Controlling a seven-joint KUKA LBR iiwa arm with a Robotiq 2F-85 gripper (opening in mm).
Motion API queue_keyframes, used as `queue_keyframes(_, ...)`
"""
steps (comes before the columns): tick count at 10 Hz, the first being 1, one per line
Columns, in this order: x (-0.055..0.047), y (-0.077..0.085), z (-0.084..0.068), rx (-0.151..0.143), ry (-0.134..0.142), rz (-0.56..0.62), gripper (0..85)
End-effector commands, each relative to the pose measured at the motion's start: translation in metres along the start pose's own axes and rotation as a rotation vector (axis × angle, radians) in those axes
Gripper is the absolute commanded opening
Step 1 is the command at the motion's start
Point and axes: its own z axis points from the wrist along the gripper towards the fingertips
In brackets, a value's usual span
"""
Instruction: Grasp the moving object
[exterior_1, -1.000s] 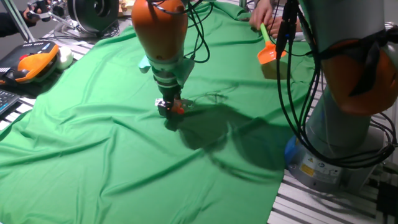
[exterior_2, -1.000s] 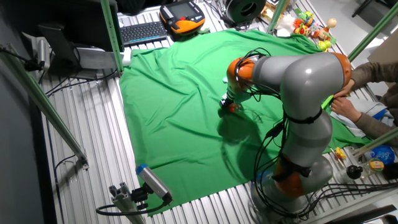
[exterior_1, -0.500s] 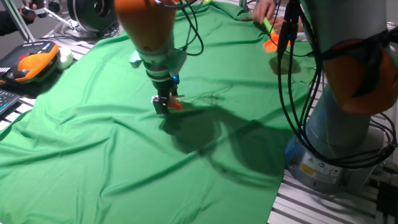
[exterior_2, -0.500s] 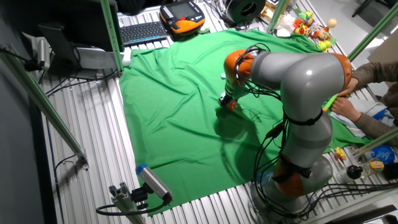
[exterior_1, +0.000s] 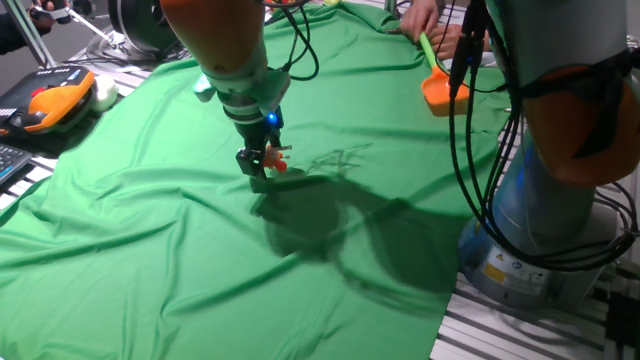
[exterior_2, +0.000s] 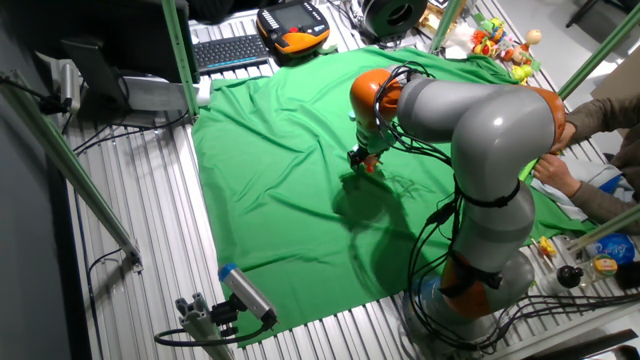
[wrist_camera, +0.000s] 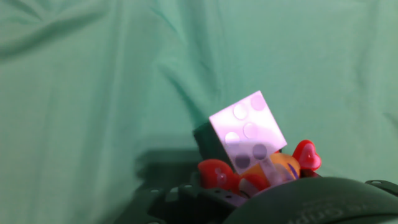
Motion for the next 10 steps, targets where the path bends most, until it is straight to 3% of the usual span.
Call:
queue_keyframes(1,-0.001,-0.002,-0.003,-0.002,0.003,0.001,17.0)
queue_keyframes(4,-0.006,-0.009,-0.018,-0.009,0.015,0.015,17.0)
queue_keyframes(7,-0.002,-0.009,-0.028,-0.003,-0.002,0.052,17.0)
queue_keyframes(9,0.0,-0.007,-0.033,0.017,0.002,0.063,17.0)
queue_keyframes(10,-0.001,-0.007,-0.036,0.013,0.013,0.065,17.0)
